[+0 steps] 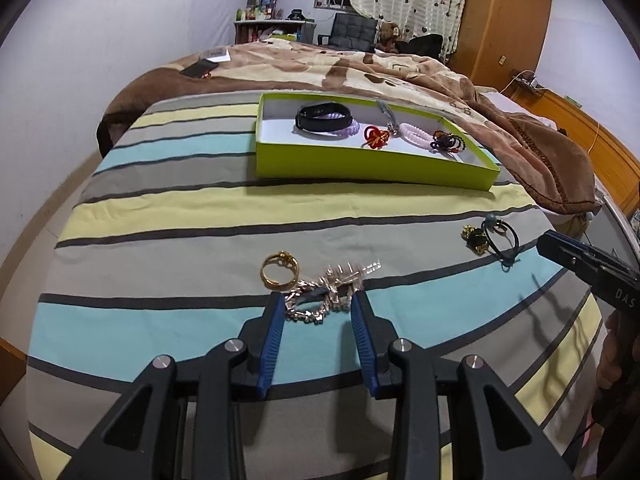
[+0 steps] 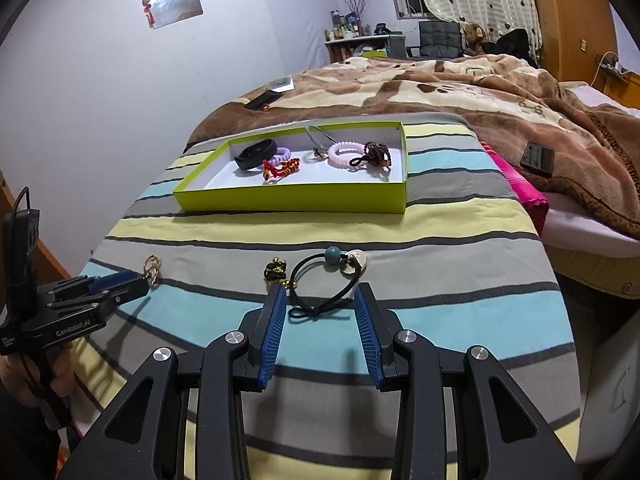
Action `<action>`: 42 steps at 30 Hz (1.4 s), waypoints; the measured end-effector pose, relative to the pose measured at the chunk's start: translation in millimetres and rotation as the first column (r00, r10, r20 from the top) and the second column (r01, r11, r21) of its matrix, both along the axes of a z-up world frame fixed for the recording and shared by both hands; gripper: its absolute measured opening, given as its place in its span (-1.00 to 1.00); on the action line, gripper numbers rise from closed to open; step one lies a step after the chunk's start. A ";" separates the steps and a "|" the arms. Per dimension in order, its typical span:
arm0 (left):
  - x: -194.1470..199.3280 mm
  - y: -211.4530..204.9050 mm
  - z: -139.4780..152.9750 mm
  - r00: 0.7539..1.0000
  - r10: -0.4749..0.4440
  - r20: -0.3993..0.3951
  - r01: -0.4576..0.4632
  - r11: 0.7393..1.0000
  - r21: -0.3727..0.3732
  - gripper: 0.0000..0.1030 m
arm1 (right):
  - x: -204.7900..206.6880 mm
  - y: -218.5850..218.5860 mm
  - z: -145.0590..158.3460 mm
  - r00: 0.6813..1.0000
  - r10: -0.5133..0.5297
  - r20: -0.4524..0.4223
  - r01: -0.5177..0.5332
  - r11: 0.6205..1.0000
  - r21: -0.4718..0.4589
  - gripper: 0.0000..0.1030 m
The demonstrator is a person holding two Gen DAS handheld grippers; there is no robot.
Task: Organize jewelry
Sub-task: 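Grasp the gold rhinestone chain with the left tool while the right tool grasps the black teal-bead hair tie, then carry the gold chain and black hair tie over the green box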
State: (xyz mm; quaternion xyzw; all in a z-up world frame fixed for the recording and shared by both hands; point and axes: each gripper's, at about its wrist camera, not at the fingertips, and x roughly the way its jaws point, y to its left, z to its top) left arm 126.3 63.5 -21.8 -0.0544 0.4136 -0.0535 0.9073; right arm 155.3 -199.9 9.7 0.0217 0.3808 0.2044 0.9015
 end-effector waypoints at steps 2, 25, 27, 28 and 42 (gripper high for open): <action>-3.3 -4.5 2.5 0.999 -0.040 0.013 0.040 0.999 -0.007 -0.31 | 3.5 0.8 -1.1 1.000 0.000 -0.004 0.000 1.000 -0.003 -0.29; 15.4 -25.5 4.5 0.991 -0.132 -0.006 0.132 0.986 0.101 -0.26 | 43.4 8.6 -20.0 0.995 -0.016 -0.095 0.008 0.996 -0.083 -0.29; 13.3 -27.7 3.9 0.992 -0.129 -0.005 0.129 0.985 0.114 -0.26 | 47.1 11.4 -23.6 0.994 -0.019 -0.108 0.007 0.994 -0.108 -0.30; 11.8 -29.1 3.7 0.992 -0.123 -0.005 0.123 0.985 0.121 -0.26 | 46.7 12.9 -23.2 0.994 -0.018 -0.104 0.006 0.993 -0.117 -0.41; 2.4 -35.0 5.8 0.996 -0.095 0.001 0.093 0.984 0.150 -0.54 | 31.4 14.3 -17.8 0.998 -0.016 -0.061 0.007 0.988 -0.157 -0.97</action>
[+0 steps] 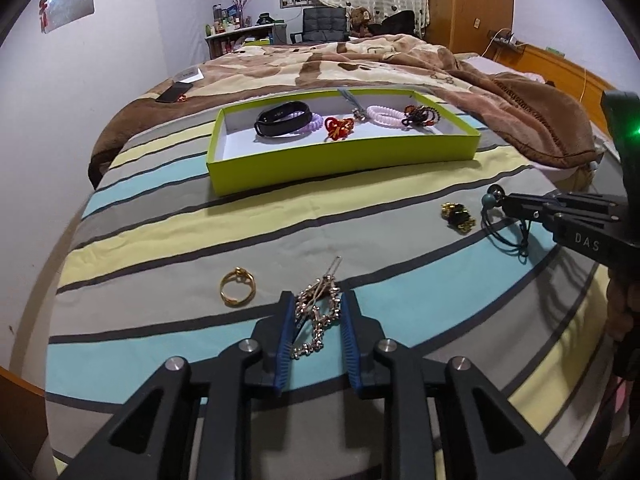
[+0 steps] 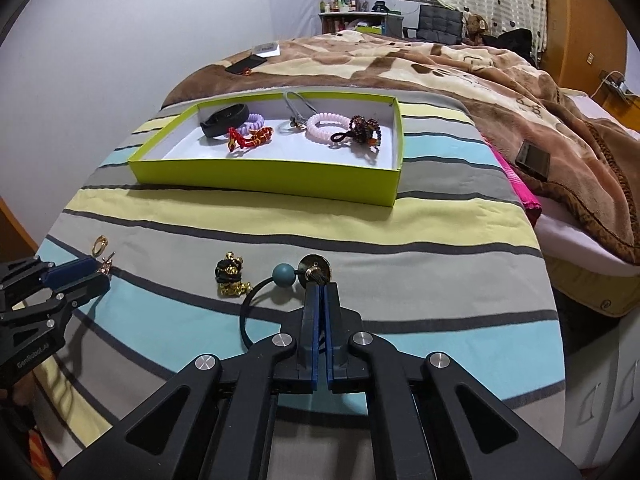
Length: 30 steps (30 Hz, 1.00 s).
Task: Organize jewelry
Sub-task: 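Carry the gold chain and black hair tie over the green box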
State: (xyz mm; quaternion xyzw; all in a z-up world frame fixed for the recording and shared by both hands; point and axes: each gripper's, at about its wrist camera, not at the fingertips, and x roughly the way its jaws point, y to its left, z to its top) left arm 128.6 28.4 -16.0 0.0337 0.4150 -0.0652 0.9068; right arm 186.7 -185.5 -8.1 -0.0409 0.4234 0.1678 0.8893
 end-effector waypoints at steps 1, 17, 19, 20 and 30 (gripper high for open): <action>-1.9 0.0 0.4 1.000 -0.002 0.001 0.002 1.000 -0.009 -0.54 | -1.9 -0.9 0.5 1.000 -0.001 0.001 0.001 1.000 0.006 -0.97; -18.8 0.9 13.4 0.999 0.000 0.039 0.005 0.994 -0.113 -0.58 | -22.8 -12.3 20.0 0.999 0.000 0.049 -0.005 0.996 0.090 -0.97; -19.3 0.6 18.0 0.999 0.002 0.050 0.004 0.993 -0.118 -0.58 | -24.0 -12.8 24.5 0.998 0.000 0.060 -0.006 0.995 0.101 -0.97; -19.8 0.2 20.6 0.998 0.003 0.057 0.004 0.993 -0.118 -0.58 | -24.1 -12.8 26.5 0.998 0.001 0.064 -0.008 0.994 0.105 -0.97; -1.0 -7.0 46.2 0.993 -0.010 0.116 0.023 0.994 -0.110 -0.58 | -16.8 -6.9 48.6 0.993 0.021 0.113 -0.036 0.992 0.124 -0.97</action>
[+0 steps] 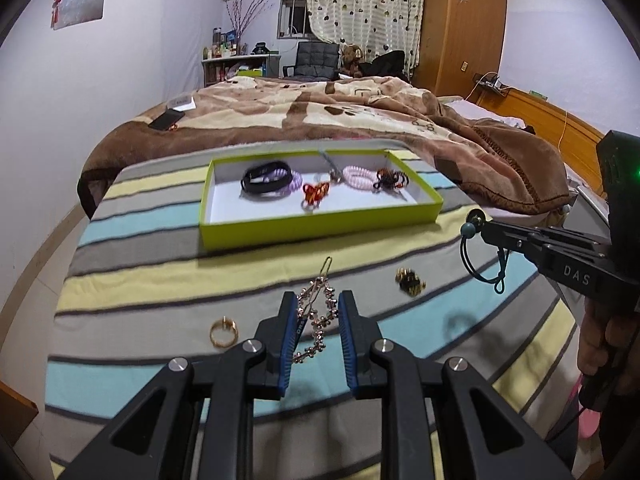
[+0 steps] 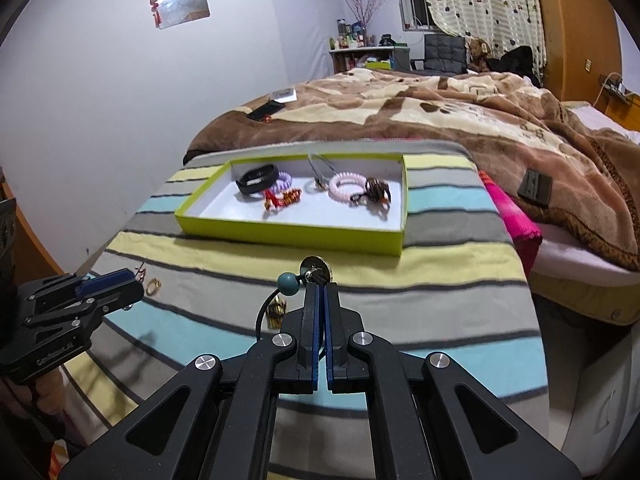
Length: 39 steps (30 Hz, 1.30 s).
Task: Organize jewelry
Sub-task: 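Carry the gold chain and black hair tie over the green box, then open both tools to drop the chain and hair tie into the box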
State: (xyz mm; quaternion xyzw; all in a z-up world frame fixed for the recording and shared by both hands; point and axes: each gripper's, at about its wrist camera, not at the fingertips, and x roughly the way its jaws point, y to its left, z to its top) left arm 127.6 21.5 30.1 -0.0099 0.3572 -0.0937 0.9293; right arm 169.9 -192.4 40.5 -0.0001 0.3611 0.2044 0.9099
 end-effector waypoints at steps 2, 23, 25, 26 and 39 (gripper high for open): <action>7.3 -1.4 3.7 1.000 0.002 0.007 -0.002 1.000 0.010 -0.58 | 5.1 0.8 4.7 1.000 0.004 0.009 -0.004 1.000 0.008 -0.97; 115.7 22.7 6.1 0.997 0.073 0.021 -0.074 0.996 0.058 -0.58 | 102.4 27.9 5.8 1.000 0.020 -0.006 -0.020 1.000 0.012 -0.97; 125.4 26.4 1.0 0.996 0.086 0.009 -0.087 0.995 0.058 -0.58 | 112.4 30.6 0.5 0.999 0.024 -0.024 -0.024 1.000 0.018 -0.97; 129.6 28.1 -1.8 0.996 0.093 0.004 -0.093 0.994 0.060 -0.58 | 118.3 32.5 -2.4 0.999 0.026 -0.035 -0.025 0.999 0.021 -0.97; 163.0 36.8 -32.5 0.988 0.140 -0.067 -0.133 0.986 0.106 -0.58 | 156.1 52.9 -39.0 0.991 0.046 -0.124 -0.047 0.999 -0.001 -0.97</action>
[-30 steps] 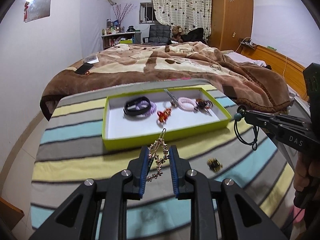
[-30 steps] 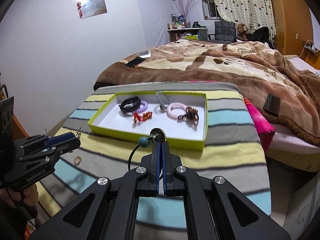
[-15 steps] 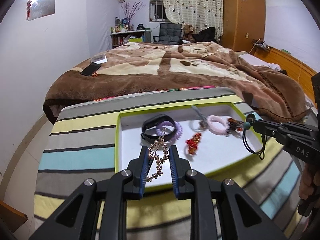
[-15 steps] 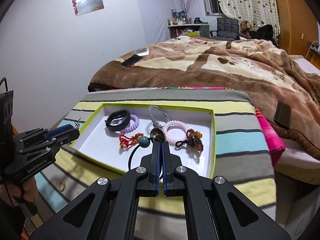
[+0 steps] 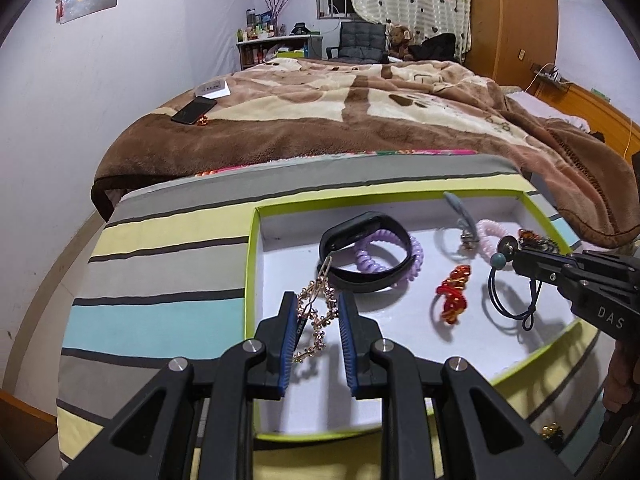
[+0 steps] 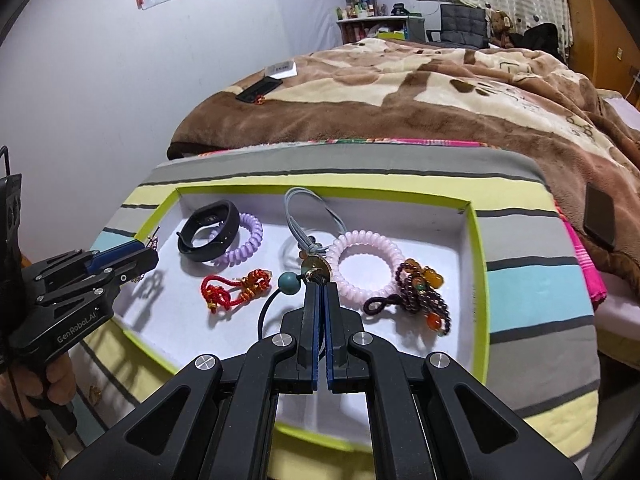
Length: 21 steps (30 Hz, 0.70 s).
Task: Organize jewelry
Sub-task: 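Open both tools to drop the chain and hair tie into the box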
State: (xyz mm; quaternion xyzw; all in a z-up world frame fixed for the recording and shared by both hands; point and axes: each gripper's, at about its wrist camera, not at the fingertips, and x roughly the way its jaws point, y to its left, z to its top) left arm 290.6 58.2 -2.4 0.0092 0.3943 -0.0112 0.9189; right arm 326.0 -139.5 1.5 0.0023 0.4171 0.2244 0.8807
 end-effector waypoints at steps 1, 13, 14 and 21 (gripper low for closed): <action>1.6 0.1 -1.5 1.000 0.002 -0.005 -0.002 1.000 0.002 -0.58 | 2.1 1.1 -1.3 1.000 0.003 -0.003 -0.003 1.000 -0.002 -0.97; 7.2 -3.9 -8.5 1.000 -0.010 -0.011 0.010 1.000 0.005 -0.57 | 11.9 5.3 -10.7 0.999 0.001 -0.033 -0.002 1.000 -0.021 -0.75; 6.9 -4.3 -7.7 1.000 -0.011 -0.008 0.011 1.000 0.005 -0.57 | 11.8 5.2 -9.9 0.999 0.002 -0.032 -0.003 1.000 -0.018 -0.72; -3.5 -5.4 1.4 1.000 -0.022 0.021 0.022 1.000 -0.007 -0.47 | 1.2 1.1 -0.9 1.000 0.004 -0.007 -0.004 1.000 -0.014 -0.66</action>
